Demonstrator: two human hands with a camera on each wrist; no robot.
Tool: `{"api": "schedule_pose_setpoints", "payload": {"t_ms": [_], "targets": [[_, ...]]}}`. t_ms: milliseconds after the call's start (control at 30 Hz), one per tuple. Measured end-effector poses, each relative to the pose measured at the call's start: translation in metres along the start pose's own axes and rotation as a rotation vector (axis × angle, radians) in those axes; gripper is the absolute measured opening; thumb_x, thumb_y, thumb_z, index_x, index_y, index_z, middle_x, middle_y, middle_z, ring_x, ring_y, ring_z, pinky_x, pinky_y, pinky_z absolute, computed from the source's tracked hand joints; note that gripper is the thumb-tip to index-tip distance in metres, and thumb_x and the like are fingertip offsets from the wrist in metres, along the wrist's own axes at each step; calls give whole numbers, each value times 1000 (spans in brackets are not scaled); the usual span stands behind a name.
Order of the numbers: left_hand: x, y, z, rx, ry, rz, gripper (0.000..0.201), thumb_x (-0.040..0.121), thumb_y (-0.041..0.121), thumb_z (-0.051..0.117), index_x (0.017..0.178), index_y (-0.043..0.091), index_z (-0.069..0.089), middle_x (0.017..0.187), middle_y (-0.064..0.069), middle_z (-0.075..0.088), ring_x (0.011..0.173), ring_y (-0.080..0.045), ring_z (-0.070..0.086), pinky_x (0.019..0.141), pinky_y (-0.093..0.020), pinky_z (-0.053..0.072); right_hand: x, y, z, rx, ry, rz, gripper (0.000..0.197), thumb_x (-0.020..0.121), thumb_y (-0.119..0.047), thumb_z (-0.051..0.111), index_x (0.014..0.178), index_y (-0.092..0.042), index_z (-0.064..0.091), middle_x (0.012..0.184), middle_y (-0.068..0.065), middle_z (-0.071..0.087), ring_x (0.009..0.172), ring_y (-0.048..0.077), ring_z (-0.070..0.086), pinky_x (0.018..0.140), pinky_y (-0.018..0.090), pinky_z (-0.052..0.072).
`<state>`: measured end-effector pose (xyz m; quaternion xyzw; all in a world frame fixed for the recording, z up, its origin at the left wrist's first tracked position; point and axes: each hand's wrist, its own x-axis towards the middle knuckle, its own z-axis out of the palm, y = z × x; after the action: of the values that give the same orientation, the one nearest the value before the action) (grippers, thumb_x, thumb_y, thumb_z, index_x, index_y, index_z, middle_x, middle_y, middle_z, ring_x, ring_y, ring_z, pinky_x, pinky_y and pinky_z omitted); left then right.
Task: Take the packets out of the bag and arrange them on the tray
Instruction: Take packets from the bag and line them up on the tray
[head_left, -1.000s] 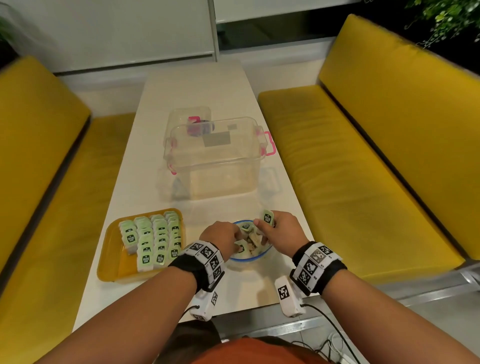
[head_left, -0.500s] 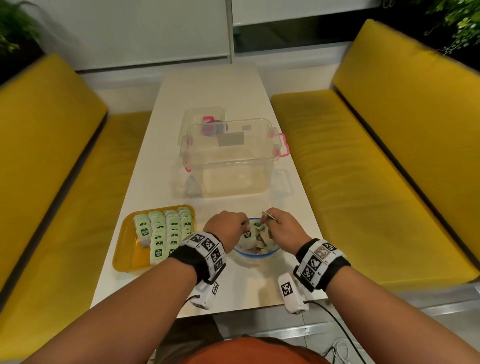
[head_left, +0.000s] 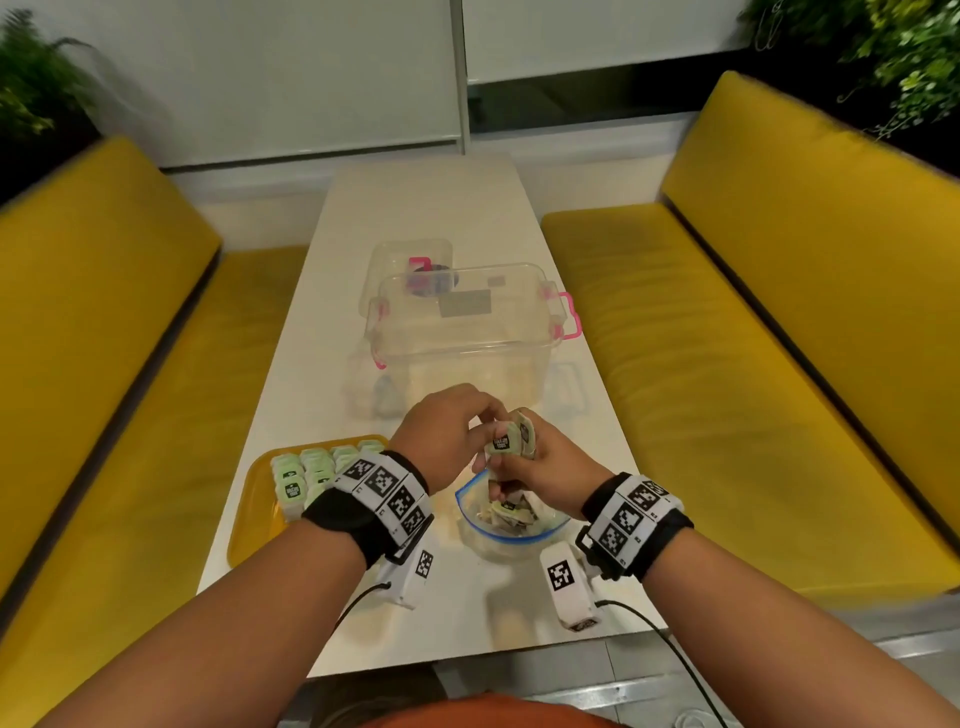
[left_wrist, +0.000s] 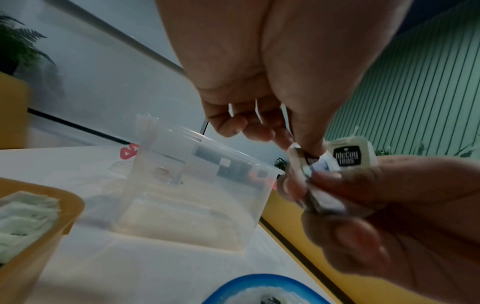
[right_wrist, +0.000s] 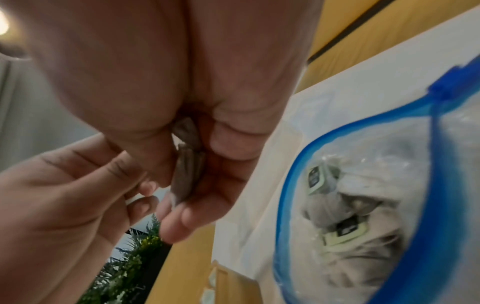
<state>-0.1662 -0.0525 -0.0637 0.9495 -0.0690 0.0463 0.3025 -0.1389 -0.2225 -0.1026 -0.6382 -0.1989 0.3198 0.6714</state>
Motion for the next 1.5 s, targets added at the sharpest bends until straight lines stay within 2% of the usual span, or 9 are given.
{"api": "schedule_pose_setpoints", "payload": {"t_ms": [133, 233, 500, 600, 800, 1033, 1167, 1333, 1500], "targets": [[-6, -7, -7, 5, 85, 24, 12, 84, 28, 71, 95, 31, 66, 91, 15, 55, 76, 12, 48, 67, -10, 32, 11, -4, 5, 4, -34, 6, 19, 94, -3, 56, 103, 14, 57, 83, 21, 64, 67, 31, 59, 69, 40, 51], [-7, -10, -14, 45, 59, 11, 14, 83, 32, 72, 96, 30, 67, 91, 14, 57, 75, 13, 46, 67, -12, 30, 18, -6, 7, -29, -58, 25, 20, 94, -4, 57, 98, 15, 60, 77, 22, 64, 67, 31, 60, 67, 39, 50], [-18, -23, -28, 53, 54, -83, 10, 82, 32, 72, 83, 30, 63, 77, 17, 54, 69, 0, 49, 63, -16, 34, 37, -7, 18, -55, -123, 8, 6, 91, 1, 60, 95, 5, 58, 73, 16, 60, 66, 27, 64, 62, 34, 50], [-22, -24, -36, -10, 46, -133, 10, 82, 28, 73, 81, 28, 64, 66, 15, 58, 64, -10, 54, 63, -24, 44, 44, -3, 22, -16, -119, 21, 22, 86, -3, 69, 100, -4, 53, 74, 15, 59, 67, 30, 63, 60, 34, 51], [-24, -27, -67, 69, 62, -95, 8, 86, 32, 69, 94, 28, 71, 78, 17, 61, 72, -3, 49, 71, -24, 40, 56, 2, 22, -72, 4, 44, 40, 70, -14, 85, 91, -9, 52, 70, 7, 63, 62, 26, 60, 57, 36, 50], [-21, -28, -102, 325, 35, -136, 13, 90, 40, 61, 96, 31, 69, 81, 9, 65, 76, -11, 52, 66, -27, 32, 67, -18, 34, -3, 126, -79, 20, 97, -24, 60, 89, -7, 57, 68, 6, 54, 64, 27, 56, 53, 34, 47], [-19, -31, -109, 400, -48, -153, 19, 91, 44, 57, 101, 32, 67, 89, 6, 70, 81, -14, 57, 67, -28, 38, 75, -33, 49, -157, 104, -177, 15, 93, -23, 66, 99, -9, 67, 67, 6, 56, 57, 16, 52, 52, 30, 46], [-23, -33, -116, 343, 24, -154, 15, 91, 42, 59, 96, 31, 68, 77, 12, 61, 77, -11, 54, 64, -26, 32, 86, -33, 67, -332, 35, -213, 26, 81, -10, 77, 65, -22, 61, 61, -8, 55, 56, 5, 46, 55, 20, 39], [-32, -45, -124, 355, 25, -185, 14, 90, 42, 61, 95, 32, 68, 79, 11, 64, 75, -9, 54, 64, -25, 34, 97, -27, 78, -366, 0, -186, 28, 83, -9, 75, 64, -21, 58, 53, -15, 51, 51, 2, 44, 52, 19, 38]]}}
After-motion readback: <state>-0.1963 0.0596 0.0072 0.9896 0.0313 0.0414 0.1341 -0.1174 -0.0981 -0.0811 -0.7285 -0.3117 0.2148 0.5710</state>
